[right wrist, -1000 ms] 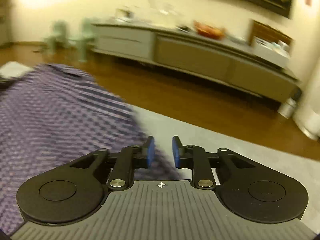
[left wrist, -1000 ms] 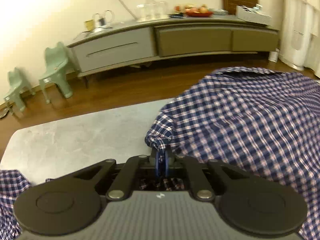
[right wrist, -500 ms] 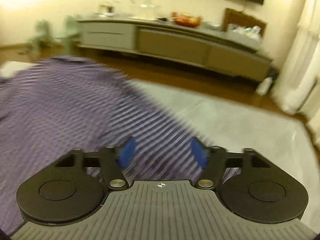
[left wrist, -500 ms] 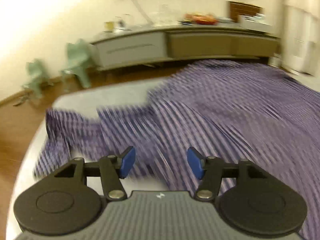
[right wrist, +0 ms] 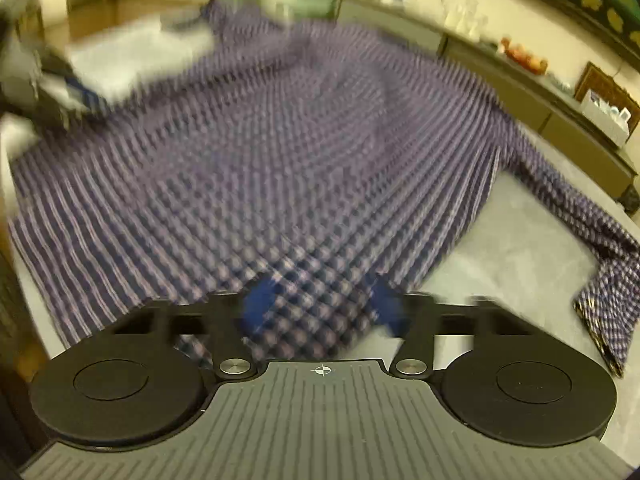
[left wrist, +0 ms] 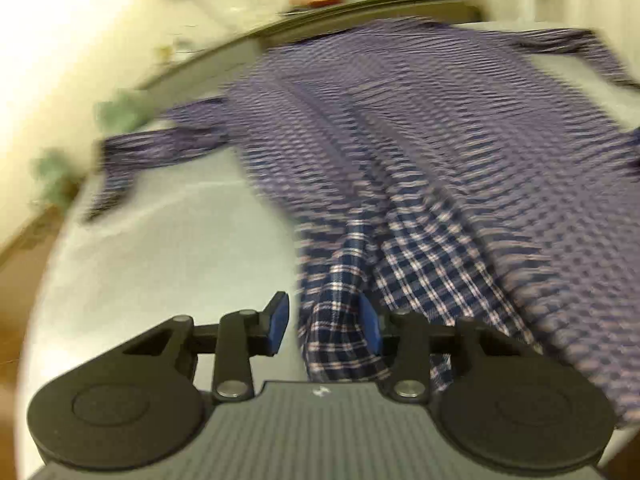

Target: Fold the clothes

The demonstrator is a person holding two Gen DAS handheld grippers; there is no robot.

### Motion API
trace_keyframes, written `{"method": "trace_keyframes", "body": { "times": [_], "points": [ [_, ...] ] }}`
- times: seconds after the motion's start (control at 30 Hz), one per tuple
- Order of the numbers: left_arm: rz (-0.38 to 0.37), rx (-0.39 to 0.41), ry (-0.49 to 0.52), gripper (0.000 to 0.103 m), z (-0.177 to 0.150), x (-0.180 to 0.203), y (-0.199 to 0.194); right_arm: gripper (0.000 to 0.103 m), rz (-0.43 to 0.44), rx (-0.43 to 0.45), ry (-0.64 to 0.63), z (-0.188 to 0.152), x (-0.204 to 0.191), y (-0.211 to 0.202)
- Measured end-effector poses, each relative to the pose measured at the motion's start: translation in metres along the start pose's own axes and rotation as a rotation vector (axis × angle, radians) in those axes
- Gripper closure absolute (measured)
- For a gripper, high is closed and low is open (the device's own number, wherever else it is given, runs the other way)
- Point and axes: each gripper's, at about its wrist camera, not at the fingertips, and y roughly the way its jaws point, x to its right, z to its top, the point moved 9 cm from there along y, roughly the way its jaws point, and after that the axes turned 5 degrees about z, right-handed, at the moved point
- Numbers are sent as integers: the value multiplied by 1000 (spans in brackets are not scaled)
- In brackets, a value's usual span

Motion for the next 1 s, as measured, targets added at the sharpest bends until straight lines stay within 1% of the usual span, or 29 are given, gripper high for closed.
{"method": "trace_keyframes", "body": {
  "times": [0.03, 0.07, 0.1, 0.13, 0.17, 0.2, 0.23, 0.27, 0.3, 0.33, 0.37, 0.43, 0.47, 0.5, 0.57, 0.6, 0.63, 0.7, 0.77, 0.8, 0.83, 0.9, 1.0],
  "points": [
    [55, -17, -29, 75, -3, -14, 2, 63, -85, -12, -1, -3, 12, 2],
    [98, -34, -61, 76, -7, -28, 2, 63, -182, -28, -3, -6, 29, 2],
    [106, -32, -82, 75, -11, -36, -3, 63, -257, -42, -1, -10, 43, 0],
    [89, -16, -97, 73, -14, -41, -11, 63, -305, -40, 11, -13, 54, -6],
    [62, 1, -103, 68, -17, -43, -21, 63, -306, -8, 30, -14, 56, -16],
    [26, 26, -96, 59, -21, -42, -32, 60, -257, 60, 27, -13, 45, -32],
    [-13, 58, -74, 55, -24, -36, -45, 48, -200, 134, 21, -11, 32, -49],
    [-52, 86, -34, 51, -29, -28, -57, 42, -138, 200, -11, -10, 14, -65],
    [-88, 110, 13, 48, -35, -19, -67, 32, -68, 258, -57, -11, -8, -80],
    [-114, 129, 63, 47, -41, -8, -76, 26, 11, 305, -113, -17, -32, -95],
    [-133, 145, 114, 45, -48, 4, -85, 26, 56, 309, -177, -27, -52, -100],
    [-133, 175, 203, 44, -57, 24, -98, 26, 133, 303, -305, -48, -90, -108],
    [-133, 188, 238, 44, -59, 31, -101, 27, 131, 286, -350, -57, -101, -108],
    [-137, 201, 264, 44, -58, 36, -104, 28, 119, 269, -379, -64, -106, -105],
    [-145, 216, 278, 44, -57, 40, -104, 35, 74, 232, -415, -71, -108, -98],
    [-148, 217, 273, 44, -55, 40, -105, 40, 53, 217, -423, -72, -104, -94],
    [-150, 218, 265, 44, -52, 40, -105, 46, 52, 207, -400, -71, -99, -90],
    [-157, 222, 248, 44, -47, 39, -105, 52, 45, 200, -377, -71, -92, -86],
    [-179, 236, 240, 44, -45, 41, -108, 66, 42, 200, -386, -69, -90, -83],
    [-188, 245, 239, 41, -45, 43, -110, 85, 41, 201, -392, -68, -89, -82],
    [-195, 255, 244, 38, -45, 44, -111, 101, 40, 201, -397, -67, -88, -81],
    [-211, 278, 264, 37, -46, 50, -117, 102, 62, 232, -334, -57, -84, -83],
    [-249, 319, 301, 34, -50, 60, -125, 103, 163, 290, -64, -30, -51, -88]
  ]
}}
